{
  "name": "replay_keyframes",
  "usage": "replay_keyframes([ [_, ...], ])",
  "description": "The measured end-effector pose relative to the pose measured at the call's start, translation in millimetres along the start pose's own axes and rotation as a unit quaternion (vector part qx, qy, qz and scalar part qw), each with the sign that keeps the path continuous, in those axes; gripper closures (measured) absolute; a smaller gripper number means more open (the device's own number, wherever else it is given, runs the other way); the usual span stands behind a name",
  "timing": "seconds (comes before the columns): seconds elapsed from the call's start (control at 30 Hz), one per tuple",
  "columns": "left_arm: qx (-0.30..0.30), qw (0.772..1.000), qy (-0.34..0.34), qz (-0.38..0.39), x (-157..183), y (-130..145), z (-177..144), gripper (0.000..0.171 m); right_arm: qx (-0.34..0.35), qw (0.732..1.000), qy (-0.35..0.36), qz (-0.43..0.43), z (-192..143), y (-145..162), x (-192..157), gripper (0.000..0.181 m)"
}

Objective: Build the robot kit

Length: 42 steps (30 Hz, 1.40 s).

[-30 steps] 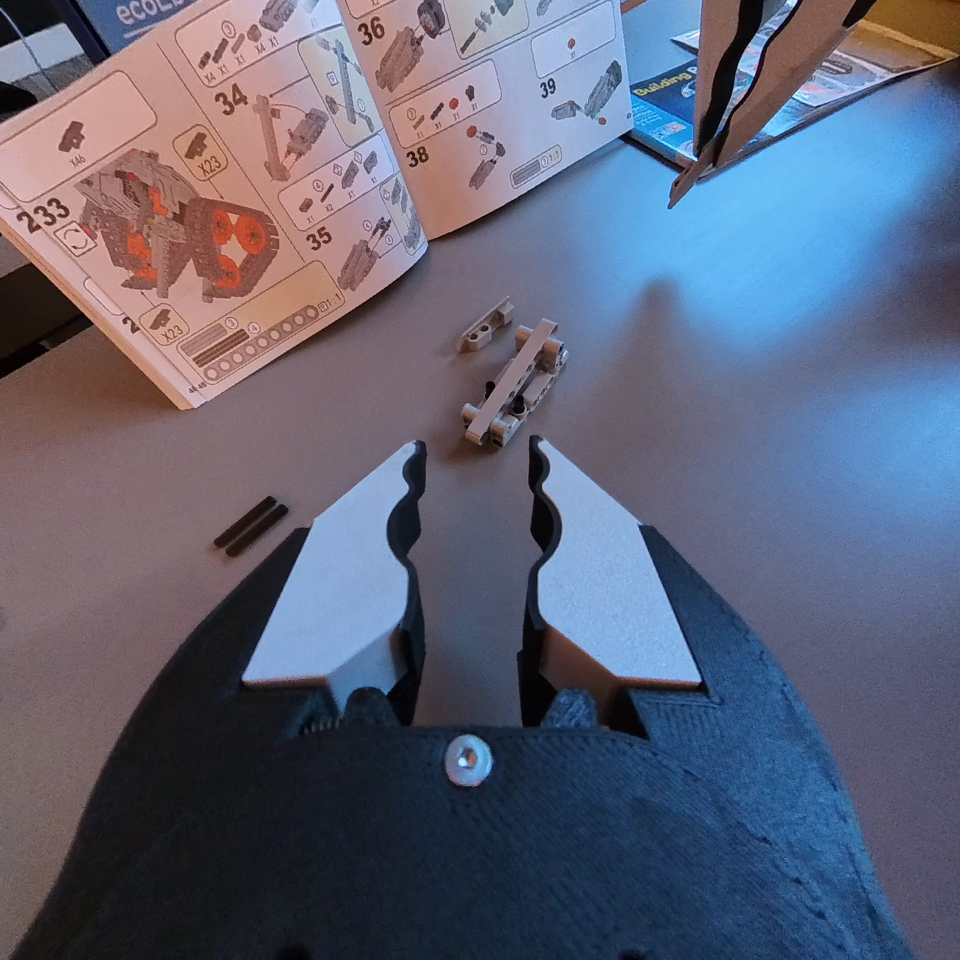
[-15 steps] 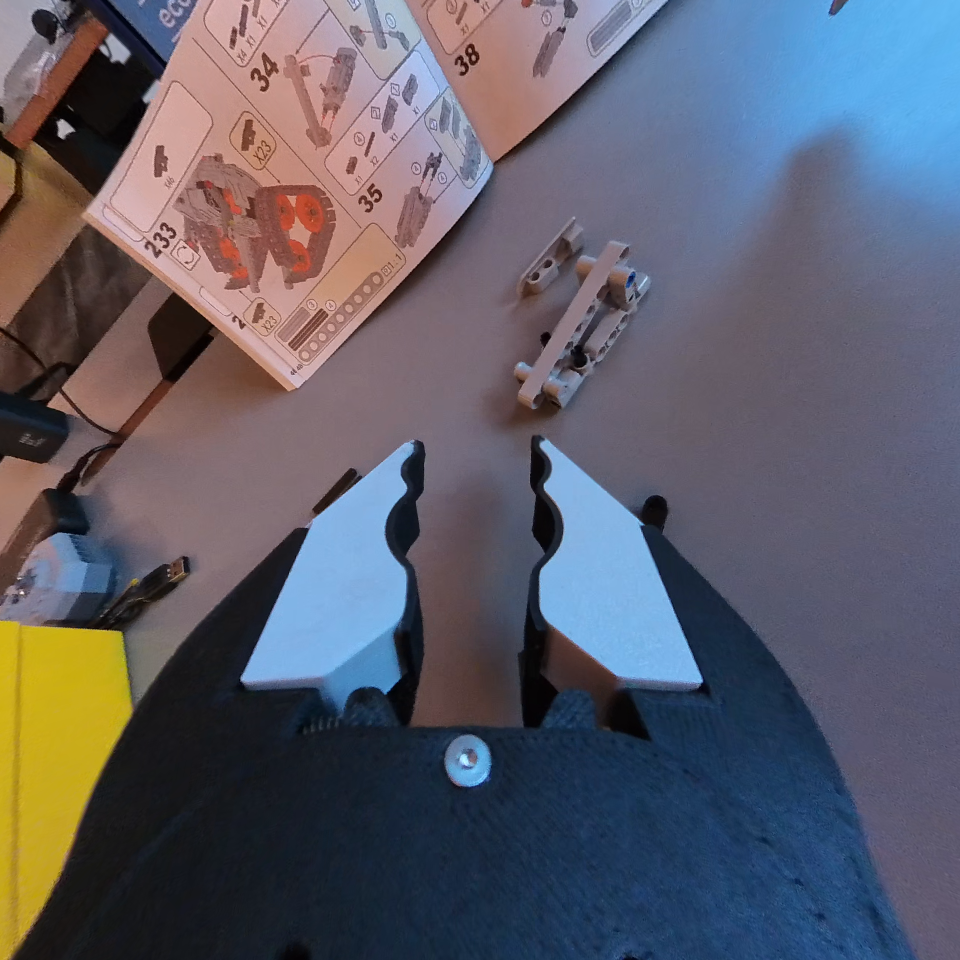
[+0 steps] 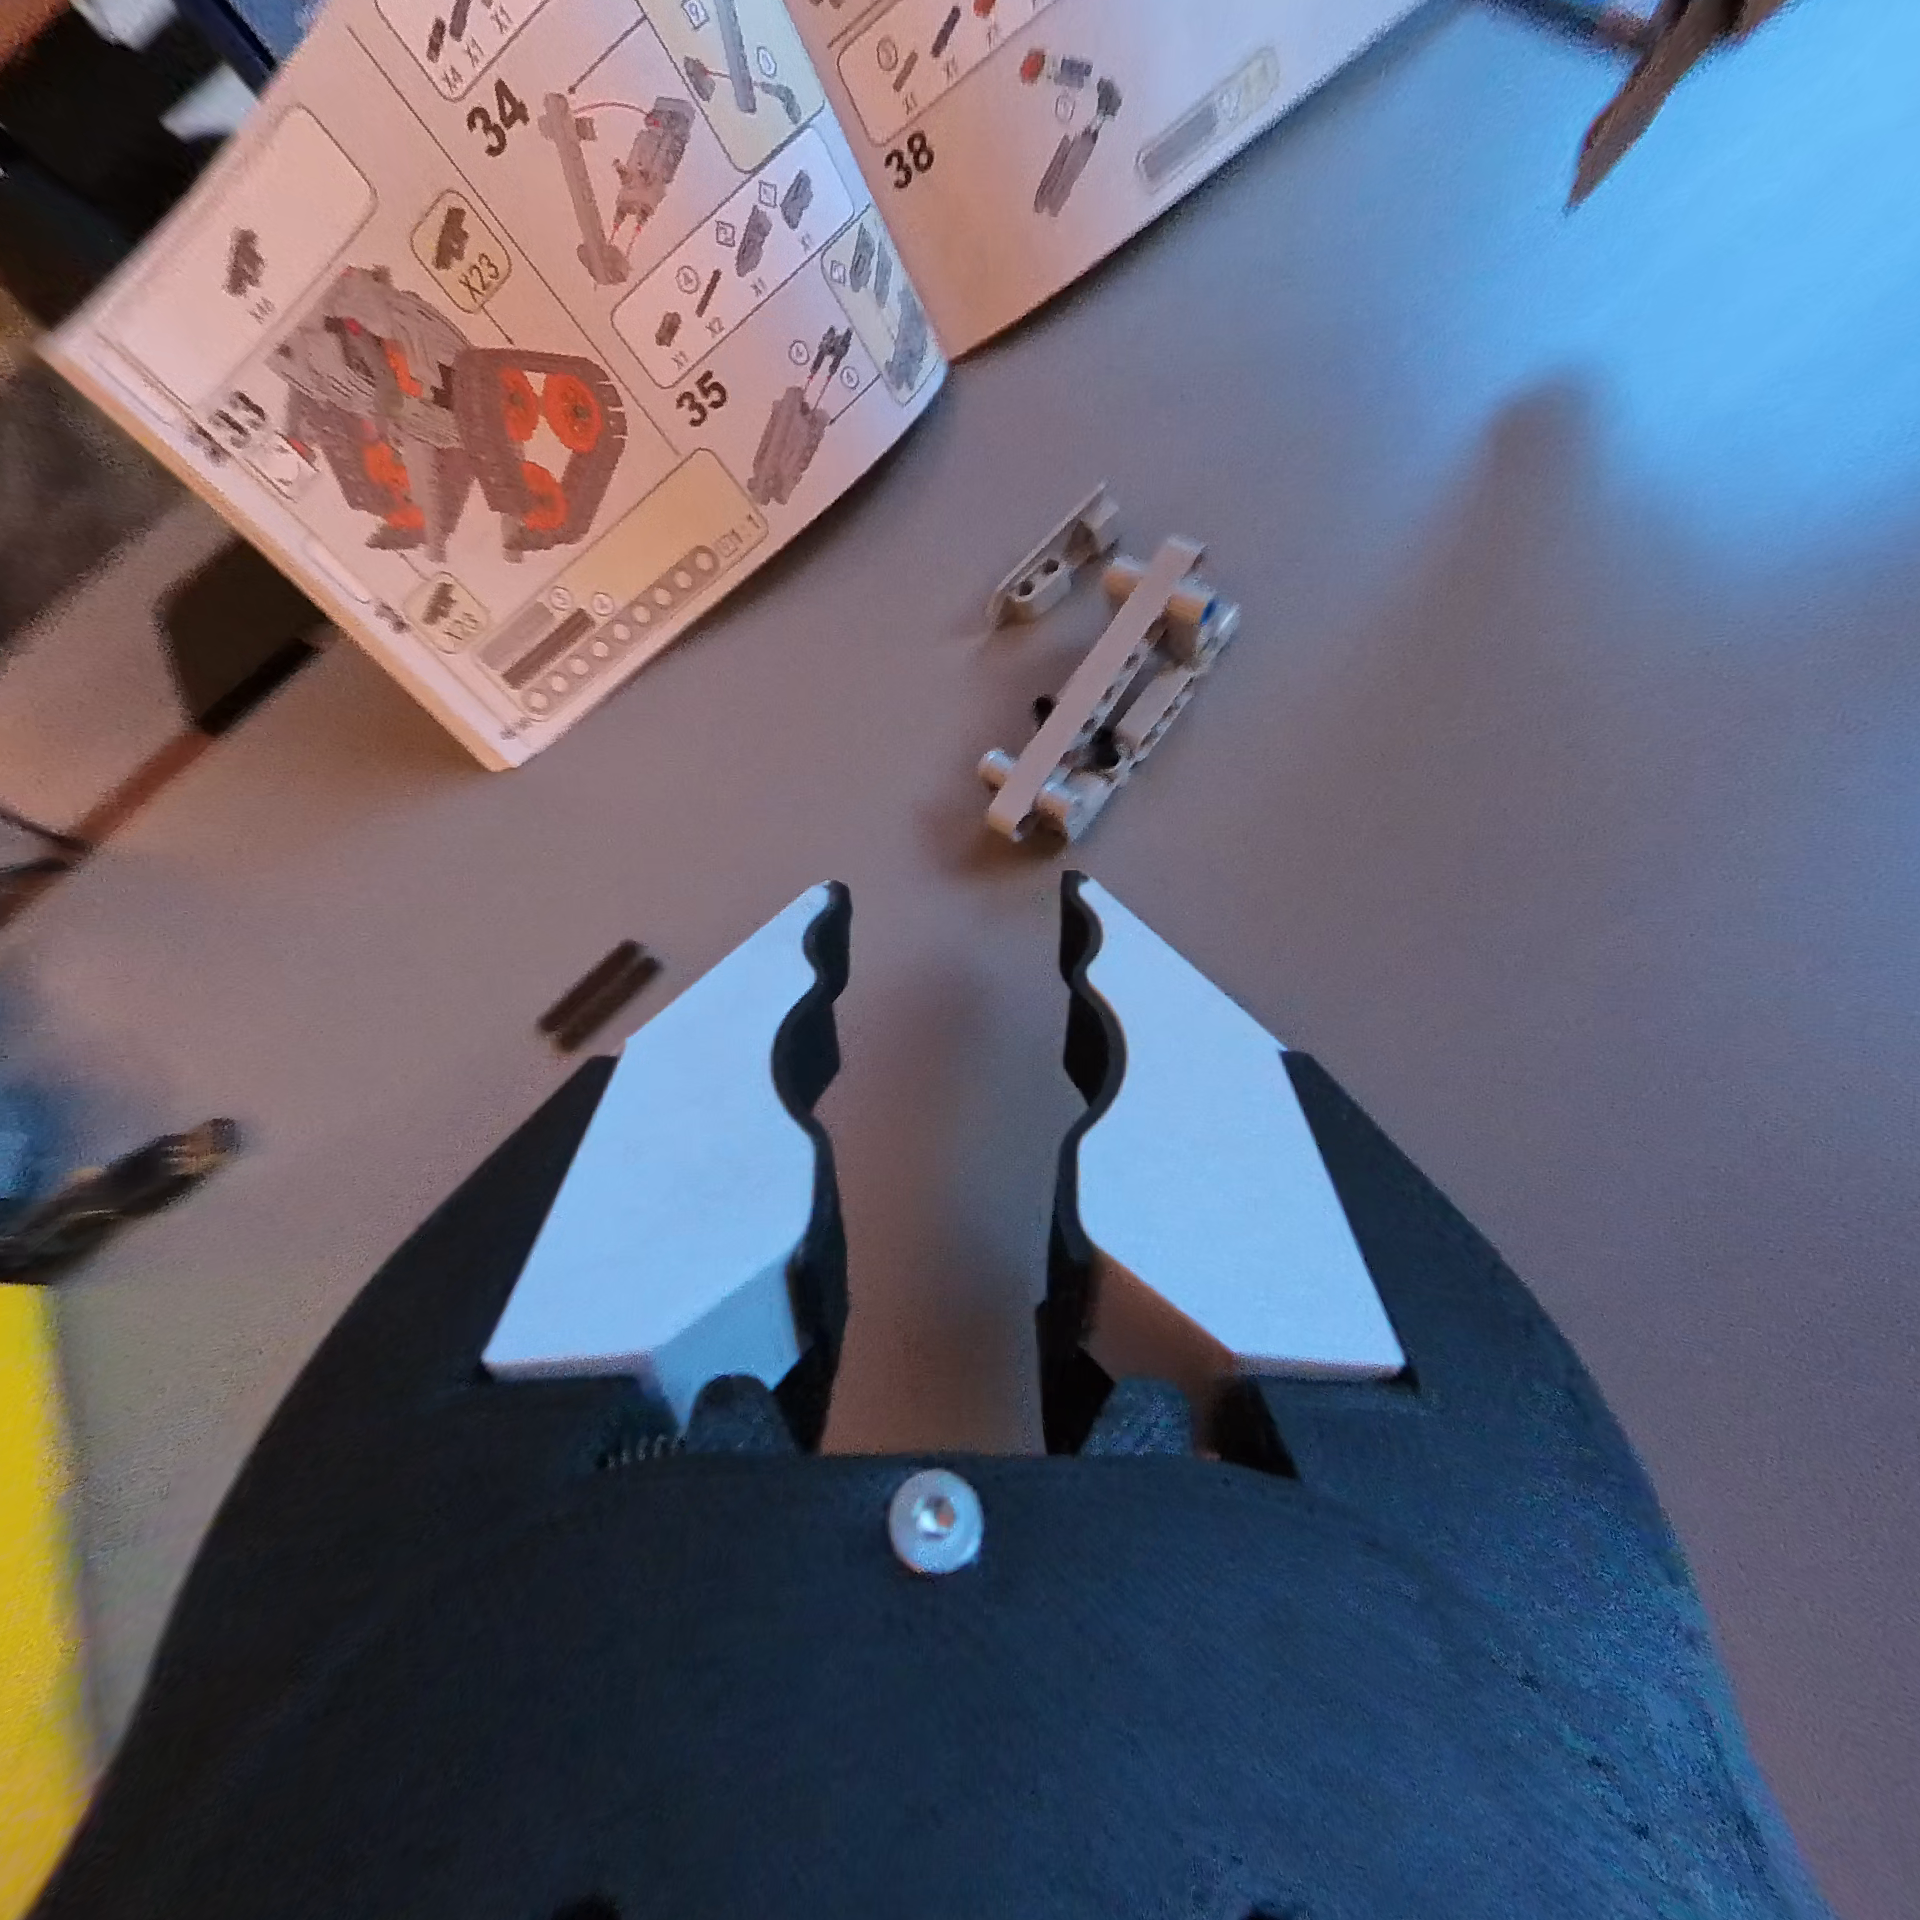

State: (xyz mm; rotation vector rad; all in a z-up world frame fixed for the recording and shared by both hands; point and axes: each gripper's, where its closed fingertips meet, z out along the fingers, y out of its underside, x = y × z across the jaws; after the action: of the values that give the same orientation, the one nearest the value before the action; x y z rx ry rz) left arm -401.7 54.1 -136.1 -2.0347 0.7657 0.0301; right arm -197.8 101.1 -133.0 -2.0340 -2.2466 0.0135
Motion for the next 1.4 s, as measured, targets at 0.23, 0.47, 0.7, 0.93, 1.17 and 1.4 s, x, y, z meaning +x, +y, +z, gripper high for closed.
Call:
replay_keyframes([
  [0.23, 0.014, 0.985, 0.087, -0.146, 2, 4, 5, 0.125, 0.001, 1.000, 0.000, 0.004, 0, 1, 1, 0.174],
  [0.47, -0.002, 0.989, 0.076, -0.130, -3, 12, 7, 0.127, -0.024, 0.999, 0.042, 0.017, -2, -5, 6, 0.174],
  [0.7, -0.004, 0.989, 0.080, -0.127, 0, 11, 6, 0.127, -0.021, 0.998, 0.052, -0.003, -5, -10, 2, 0.174],
  [0.93, 0.002, 0.989, 0.085, -0.125, 1, 9, 5, 0.127, -0.026, 0.998, 0.055, -0.005, -4, -8, 3, 0.174],
  [1.17, 0.006, 0.988, 0.091, -0.127, 6, 6, 5, 0.127, -0.016, 0.999, 0.049, -0.004, -7, -6, 4, 0.174],
  [1.4, -0.007, 0.997, 0.065, -0.036, 20, 4, 9, 0.128, 0.003, 0.998, 0.067, 0.019, -23, 5, 13, 0.174],
])
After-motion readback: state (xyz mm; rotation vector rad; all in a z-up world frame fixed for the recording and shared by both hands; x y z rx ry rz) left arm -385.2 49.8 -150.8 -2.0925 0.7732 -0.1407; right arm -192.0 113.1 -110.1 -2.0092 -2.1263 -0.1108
